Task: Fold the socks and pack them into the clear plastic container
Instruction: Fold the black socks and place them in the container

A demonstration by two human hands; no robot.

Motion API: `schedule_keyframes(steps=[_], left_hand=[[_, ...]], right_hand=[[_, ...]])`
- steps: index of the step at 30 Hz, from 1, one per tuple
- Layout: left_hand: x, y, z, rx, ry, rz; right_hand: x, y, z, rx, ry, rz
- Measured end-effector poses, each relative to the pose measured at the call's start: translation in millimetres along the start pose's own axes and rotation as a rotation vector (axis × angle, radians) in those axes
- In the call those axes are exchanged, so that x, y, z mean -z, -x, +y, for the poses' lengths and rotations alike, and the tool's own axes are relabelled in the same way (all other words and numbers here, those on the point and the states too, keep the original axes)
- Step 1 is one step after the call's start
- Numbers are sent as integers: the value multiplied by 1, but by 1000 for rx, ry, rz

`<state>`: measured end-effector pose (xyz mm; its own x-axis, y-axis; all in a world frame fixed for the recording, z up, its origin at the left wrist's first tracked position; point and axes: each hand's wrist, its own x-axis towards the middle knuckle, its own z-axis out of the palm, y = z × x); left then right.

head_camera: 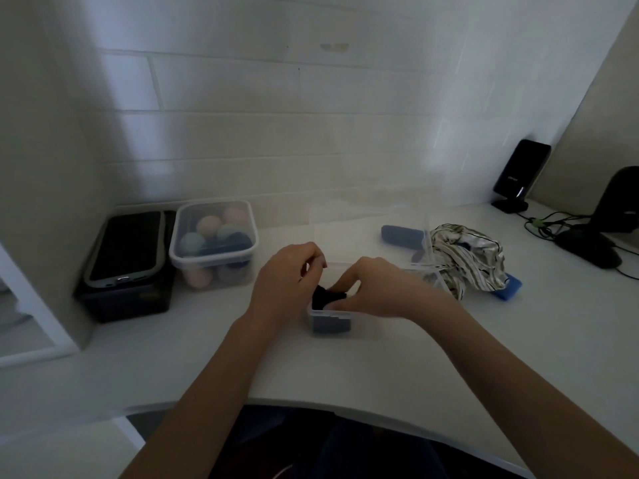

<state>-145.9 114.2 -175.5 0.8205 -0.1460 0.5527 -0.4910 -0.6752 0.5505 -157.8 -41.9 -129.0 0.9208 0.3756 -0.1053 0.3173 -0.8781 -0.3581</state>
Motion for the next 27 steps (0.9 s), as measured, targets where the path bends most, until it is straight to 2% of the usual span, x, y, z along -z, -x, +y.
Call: schedule_keyframes(steps=[5, 10, 19, 23, 27], left_hand=[[-2, -1, 0, -2, 11, -8], [-6, -2, 0, -32, 21, 5], [-3, 0, 0, -25, -7, 103], [-2, 2, 1, -26, -8, 120], [-1, 3, 2, 1, 62, 165]], right_hand=[[3, -7, -6, -6, 48, -71], [-5, -14, -16, 1, 60, -30], [-8, -16, -21, -81, 297, -33], [2, -9, -15, -37, 129, -57], [24, 1, 2, 26, -199, 120]])
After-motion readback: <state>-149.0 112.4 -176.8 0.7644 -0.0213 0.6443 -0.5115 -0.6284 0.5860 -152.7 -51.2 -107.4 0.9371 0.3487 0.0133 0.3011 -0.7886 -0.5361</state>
